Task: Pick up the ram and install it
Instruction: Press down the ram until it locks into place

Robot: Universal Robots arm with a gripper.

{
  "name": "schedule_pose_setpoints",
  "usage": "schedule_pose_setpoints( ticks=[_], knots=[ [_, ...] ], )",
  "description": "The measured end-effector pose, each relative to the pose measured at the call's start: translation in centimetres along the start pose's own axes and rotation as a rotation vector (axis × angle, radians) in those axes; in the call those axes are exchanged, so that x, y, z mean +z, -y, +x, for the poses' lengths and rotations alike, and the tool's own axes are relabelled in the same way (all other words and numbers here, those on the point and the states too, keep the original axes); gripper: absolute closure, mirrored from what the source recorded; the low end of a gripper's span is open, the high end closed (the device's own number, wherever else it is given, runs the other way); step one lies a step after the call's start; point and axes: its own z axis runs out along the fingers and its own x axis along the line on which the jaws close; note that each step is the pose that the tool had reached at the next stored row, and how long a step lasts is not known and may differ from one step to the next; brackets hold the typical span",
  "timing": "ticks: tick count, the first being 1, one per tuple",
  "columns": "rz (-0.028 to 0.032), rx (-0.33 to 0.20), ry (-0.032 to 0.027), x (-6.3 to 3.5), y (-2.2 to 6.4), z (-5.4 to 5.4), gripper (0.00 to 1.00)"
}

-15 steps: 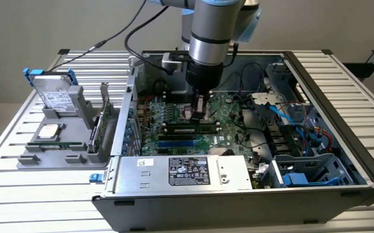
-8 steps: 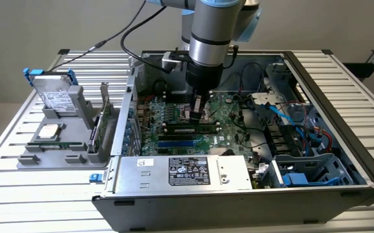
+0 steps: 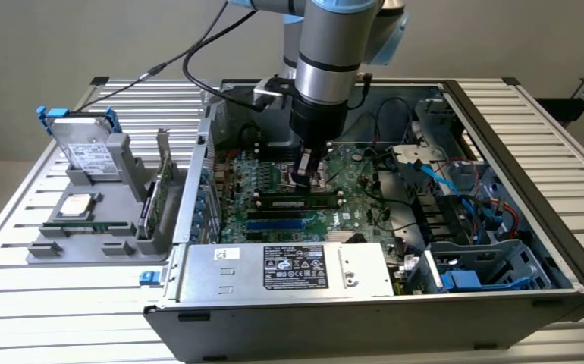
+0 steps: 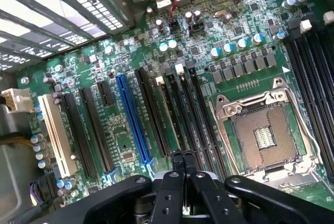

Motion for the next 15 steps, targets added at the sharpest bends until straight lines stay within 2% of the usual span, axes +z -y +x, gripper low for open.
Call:
schedule_pose_setpoints(
  ticks=[4,12,15],
  knots=[
    [0.0084,0.043,0.0078,0.01,0.0,0.0,0.9],
    [0.0305,0.128,0.0248,0.0,0.0,-0.02,0.9],
    [0.0364,0.162,0.0304,0.01,-0.01,-0.02,0.9]
  ],
)
